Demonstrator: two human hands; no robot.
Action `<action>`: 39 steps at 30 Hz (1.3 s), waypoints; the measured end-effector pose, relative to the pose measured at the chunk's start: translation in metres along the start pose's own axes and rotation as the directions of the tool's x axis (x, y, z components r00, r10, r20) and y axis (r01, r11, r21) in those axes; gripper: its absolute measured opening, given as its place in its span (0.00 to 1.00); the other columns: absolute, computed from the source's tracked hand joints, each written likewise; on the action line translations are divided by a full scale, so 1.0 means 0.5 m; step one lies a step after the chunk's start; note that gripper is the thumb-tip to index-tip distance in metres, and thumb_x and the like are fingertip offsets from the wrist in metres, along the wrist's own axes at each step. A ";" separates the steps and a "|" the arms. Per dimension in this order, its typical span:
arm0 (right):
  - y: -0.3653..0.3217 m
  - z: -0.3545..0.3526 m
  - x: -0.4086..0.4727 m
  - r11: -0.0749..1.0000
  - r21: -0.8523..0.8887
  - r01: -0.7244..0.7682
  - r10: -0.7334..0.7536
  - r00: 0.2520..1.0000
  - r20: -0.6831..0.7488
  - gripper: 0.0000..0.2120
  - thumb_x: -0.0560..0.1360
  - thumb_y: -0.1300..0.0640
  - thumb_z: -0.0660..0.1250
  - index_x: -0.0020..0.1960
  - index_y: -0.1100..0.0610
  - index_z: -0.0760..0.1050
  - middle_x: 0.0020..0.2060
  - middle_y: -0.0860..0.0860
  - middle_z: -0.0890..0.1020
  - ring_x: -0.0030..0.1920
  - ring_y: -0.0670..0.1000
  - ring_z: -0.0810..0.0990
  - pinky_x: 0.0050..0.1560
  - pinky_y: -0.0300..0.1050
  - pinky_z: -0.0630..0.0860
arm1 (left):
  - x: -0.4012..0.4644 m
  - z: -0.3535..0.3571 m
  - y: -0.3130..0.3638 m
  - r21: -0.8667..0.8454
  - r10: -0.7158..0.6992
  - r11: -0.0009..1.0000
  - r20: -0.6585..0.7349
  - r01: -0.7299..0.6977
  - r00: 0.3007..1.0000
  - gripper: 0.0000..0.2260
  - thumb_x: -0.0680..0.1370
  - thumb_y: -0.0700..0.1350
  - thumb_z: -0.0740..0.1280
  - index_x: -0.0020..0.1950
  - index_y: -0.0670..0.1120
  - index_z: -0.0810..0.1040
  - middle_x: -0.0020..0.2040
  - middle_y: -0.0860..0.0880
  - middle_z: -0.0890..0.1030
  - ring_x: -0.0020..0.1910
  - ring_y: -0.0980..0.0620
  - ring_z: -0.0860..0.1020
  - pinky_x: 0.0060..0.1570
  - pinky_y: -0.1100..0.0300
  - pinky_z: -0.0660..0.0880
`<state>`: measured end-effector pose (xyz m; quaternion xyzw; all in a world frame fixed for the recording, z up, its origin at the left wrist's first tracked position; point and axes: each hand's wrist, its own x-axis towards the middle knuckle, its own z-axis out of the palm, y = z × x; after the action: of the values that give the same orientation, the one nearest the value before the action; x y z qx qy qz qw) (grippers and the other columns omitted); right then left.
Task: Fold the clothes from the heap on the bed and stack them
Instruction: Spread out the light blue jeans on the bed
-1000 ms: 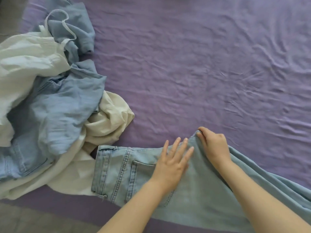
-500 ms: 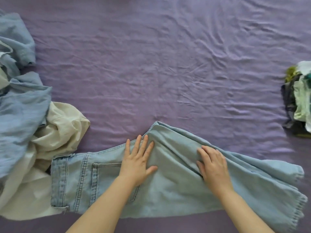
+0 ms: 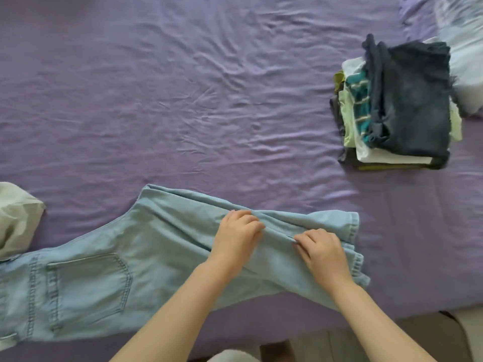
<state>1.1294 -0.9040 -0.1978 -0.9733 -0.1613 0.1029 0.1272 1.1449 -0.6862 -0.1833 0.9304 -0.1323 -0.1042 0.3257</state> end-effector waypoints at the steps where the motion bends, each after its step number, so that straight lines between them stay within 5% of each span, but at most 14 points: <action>1: 0.005 -0.011 0.000 0.998 0.060 -0.008 0.008 1.000 -0.008 0.09 0.64 0.63 0.79 0.41 0.56 0.81 0.34 0.49 0.81 0.33 0.55 0.79 0.34 0.46 0.73 | 0.013 0.009 0.021 -0.031 0.000 1.000 0.035 0.001 0.999 0.06 0.69 0.37 0.75 0.45 0.42 0.85 0.44 0.48 0.85 0.51 0.42 0.81 0.52 0.48 0.78; 5: -0.003 -0.061 0.026 0.807 0.544 -0.230 0.212 0.972 0.098 0.05 0.74 0.61 0.70 0.48 0.55 0.82 0.43 0.46 0.84 0.44 0.44 0.79 0.47 0.41 0.74 | 0.028 0.021 0.066 0.054 -0.131 0.991 0.182 0.123 0.975 0.17 0.77 0.54 0.67 0.64 0.51 0.78 0.57 0.53 0.80 0.60 0.48 0.73 0.60 0.58 0.65; 9: -0.013 -0.095 0.026 0.855 0.515 -0.054 0.029 0.998 0.056 0.15 0.73 0.46 0.68 0.56 0.52 0.79 0.50 0.42 0.81 0.52 0.41 0.76 0.58 0.42 0.69 | 0.014 -0.062 0.078 -0.119 -0.280 0.947 0.159 0.299 0.947 0.10 0.76 0.54 0.69 0.44 0.47 0.82 0.37 0.56 0.72 0.47 0.51 0.69 0.48 0.62 0.63; 13: -0.042 -0.100 0.022 0.890 0.453 0.055 -0.075 0.997 0.026 0.36 0.71 0.34 0.60 0.74 0.50 0.60 0.72 0.49 0.65 0.73 0.48 0.60 0.74 0.54 0.50 | -0.040 -0.172 0.045 -0.315 -0.409 0.837 0.182 0.447 0.894 0.13 0.77 0.48 0.69 0.32 0.52 0.74 0.40 0.52 0.74 0.48 0.52 0.70 0.53 0.60 0.66; 16: -0.099 -0.082 0.024 0.850 0.520 0.078 -0.148 0.985 0.094 0.34 0.73 0.32 0.57 0.75 0.42 0.53 0.76 0.48 0.54 0.76 0.50 0.53 0.74 0.53 0.51 | -0.099 -0.242 -0.002 -0.461 -0.575 0.682 0.143 0.568 0.806 0.12 0.79 0.46 0.65 0.37 0.44 0.77 0.46 0.51 0.77 0.51 0.54 0.73 0.53 0.63 0.69; 20: -0.217 -0.031 0.029 0.836 0.514 0.194 -0.340 0.918 0.205 0.32 0.76 0.34 0.54 0.74 0.36 0.43 0.77 0.43 0.44 0.76 0.47 0.49 0.73 0.50 0.59 | -0.166 -0.309 -0.095 -0.721 -0.785 0.224 0.265 0.655 0.560 0.11 0.81 0.47 0.61 0.45 0.41 0.74 0.43 0.45 0.77 0.42 0.49 0.79 0.34 0.60 0.79; 22: -0.284 -0.001 0.038 0.847 0.464 0.261 -0.405 0.881 0.244 0.33 0.78 0.42 0.60 0.75 0.41 0.44 0.77 0.48 0.44 0.76 0.51 0.53 0.70 0.51 0.63 | -0.194 -0.340 -0.144 -0.744 -0.846 0.178 0.220 0.645 0.487 0.11 0.81 0.49 0.62 0.44 0.42 0.74 0.40 0.45 0.79 0.37 0.51 0.80 0.30 0.60 0.78; 25: -0.382 0.042 0.050 0.856 0.432 0.283 -0.441 0.836 0.327 0.32 0.79 0.49 0.61 0.77 0.44 0.46 0.77 0.52 0.43 0.74 0.54 0.57 0.68 0.51 0.65 | -0.243 -0.389 -0.221 -0.673 -0.888 0.275 0.095 0.687 0.449 0.14 0.76 0.52 0.69 0.41 0.43 0.72 0.38 0.45 0.76 0.38 0.49 0.78 0.31 0.58 0.78; 29: -0.500 0.101 0.068 0.858 0.430 0.283 -0.464 0.786 0.409 0.32 0.79 0.44 0.56 0.76 0.40 0.41 0.77 0.52 0.42 0.75 0.55 0.52 0.72 0.52 0.57 | -0.272 -0.429 -0.303 -0.483 -0.860 0.465 -0.047 0.742 0.508 0.17 0.68 0.50 0.77 0.41 0.44 0.72 0.36 0.49 0.73 0.36 0.51 0.72 0.36 0.56 0.72; 31: -0.529 0.136 0.074 0.900 0.306 0.311 -0.427 0.771 0.472 0.30 0.80 0.42 0.52 0.76 0.41 0.40 0.77 0.53 0.41 0.76 0.56 0.48 0.73 0.55 0.50 | -0.260 -0.414 -0.324 -0.369 -0.808 0.572 -0.102 0.732 0.580 0.14 0.70 0.46 0.76 0.47 0.44 0.74 0.41 0.51 0.76 0.42 0.51 0.73 0.41 0.57 0.70; 33: -0.534 0.160 0.080 0.930 0.187 0.317 -0.367 0.781 0.505 0.30 0.79 0.41 0.52 0.77 0.42 0.43 0.77 0.53 0.43 0.76 0.55 0.46 0.73 0.59 0.44 | -0.245 -0.374 -0.333 -0.287 -0.686 0.710 -0.075 0.643 0.723 0.17 0.72 0.42 0.74 0.59 0.45 0.75 0.57 0.49 0.77 0.58 0.51 0.73 0.56 0.60 0.68; 35: -0.526 0.170 0.087 0.923 0.100 0.372 -0.375 0.806 0.458 0.30 0.76 0.40 0.60 0.75 0.43 0.56 0.76 0.53 0.56 0.75 0.56 0.57 0.70 0.65 0.53 | -0.236 -0.321 -0.340 -0.139 -0.568 0.818 -0.047 0.558 0.821 0.22 0.73 0.41 0.73 0.66 0.46 0.74 0.70 0.44 0.69 0.72 0.47 0.64 0.69 0.58 0.59; 37: -0.511 0.170 0.089 0.902 0.027 0.431 -0.402 0.815 0.417 0.31 0.67 0.39 0.72 0.67 0.44 0.72 0.68 0.52 0.73 0.66 0.56 0.73 0.59 0.64 0.71 | -0.232 -0.276 -0.346 0.020 -0.526 0.849 -0.068 0.528 0.848 0.21 0.74 0.44 0.72 0.67 0.50 0.75 0.75 0.43 0.64 0.75 0.43 0.57 0.72 0.53 0.54; 39: -0.487 0.176 0.089 0.876 -0.012 0.482 -0.444 0.815 0.372 0.31 0.63 0.39 0.75 0.64 0.44 0.76 0.65 0.50 0.76 0.63 0.55 0.76 0.54 0.62 0.76 | -0.232 -0.240 -0.351 0.137 -0.518 0.846 -0.020 0.515 0.855 0.19 0.76 0.49 0.69 0.68 0.54 0.74 0.76 0.46 0.61 0.76 0.43 0.55 0.73 0.50 0.54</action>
<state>1.0791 -0.6471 -0.2198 -0.8746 -0.4187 0.2357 0.0655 1.1004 -0.4481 -0.1898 0.9509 0.1130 -0.1867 0.2195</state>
